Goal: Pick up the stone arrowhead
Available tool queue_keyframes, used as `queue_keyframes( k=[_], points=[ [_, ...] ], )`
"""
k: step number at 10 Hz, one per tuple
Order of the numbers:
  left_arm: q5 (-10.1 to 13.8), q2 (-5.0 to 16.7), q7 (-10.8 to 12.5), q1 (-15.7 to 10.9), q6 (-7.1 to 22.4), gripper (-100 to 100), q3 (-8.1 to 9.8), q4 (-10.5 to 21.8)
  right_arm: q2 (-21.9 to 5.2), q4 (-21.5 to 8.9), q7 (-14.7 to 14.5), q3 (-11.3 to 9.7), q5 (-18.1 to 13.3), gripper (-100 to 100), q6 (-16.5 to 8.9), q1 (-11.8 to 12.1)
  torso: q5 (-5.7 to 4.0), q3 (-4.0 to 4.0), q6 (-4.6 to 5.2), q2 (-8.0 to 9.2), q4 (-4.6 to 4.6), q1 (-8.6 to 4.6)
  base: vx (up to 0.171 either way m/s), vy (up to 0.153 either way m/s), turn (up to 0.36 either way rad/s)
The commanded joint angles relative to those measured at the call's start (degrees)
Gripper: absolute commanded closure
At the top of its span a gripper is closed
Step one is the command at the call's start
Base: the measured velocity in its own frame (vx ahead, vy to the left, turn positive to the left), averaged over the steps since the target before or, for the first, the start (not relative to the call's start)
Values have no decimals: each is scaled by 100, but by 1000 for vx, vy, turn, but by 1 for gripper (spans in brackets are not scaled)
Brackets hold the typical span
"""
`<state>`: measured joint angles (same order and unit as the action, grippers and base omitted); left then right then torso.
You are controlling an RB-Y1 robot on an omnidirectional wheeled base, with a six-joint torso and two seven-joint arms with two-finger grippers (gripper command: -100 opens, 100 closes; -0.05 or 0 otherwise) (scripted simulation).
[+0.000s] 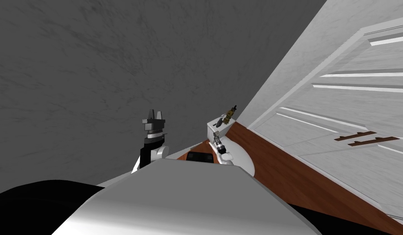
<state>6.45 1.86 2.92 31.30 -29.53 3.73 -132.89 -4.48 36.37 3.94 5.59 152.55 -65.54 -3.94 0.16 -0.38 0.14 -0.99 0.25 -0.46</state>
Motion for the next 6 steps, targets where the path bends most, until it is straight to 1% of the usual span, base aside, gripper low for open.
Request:
queue_keyframes(
  k=[1, 2, 3, 4, 5, 6],
  points=[
    [0, 0, 0, 0, 0, 0, 0, 0, -78, -223, 260, 286, -264, 100, -156, -171, 0, 0, 0, 0, 0, 0, -45, 72, 10],
    [0, 0, 0, 0, 0, 0, 0, 0, -78, -223, 260, 379, -264, 100, -156, -171, -1, 0, -1, 1, -1, 3, -46, 63, 4],
    [0, 0, 0, 0, 0, 0, 0, 0, -159, -471, 481, 593, -488, 100, -310, -353, -1, 1, 1, 3, -1, 0, -41, 73, 6],
    [0, 0, 0, 0, 0, 0, 0, 0, -159, -471, 481, 690, -488, 100, -310, -353, -1, 0, -1, 0, -1, 2, -37, 64, 3],
    [0, 0, 0, 0, 0, 0, 0, 0, -154, -429, 449, 611, -455, 100, -279, -335, -2, 0, 0, 1, -1, 0, -16, 24, -5],
    [0, 0, 0, 0, 0, 0, 0, 0, -154, -420, 472, 624, -462, 0, -277, -332, -4, -3, -1, -5, -2, -12, -3, 5, 0]
  ],
)
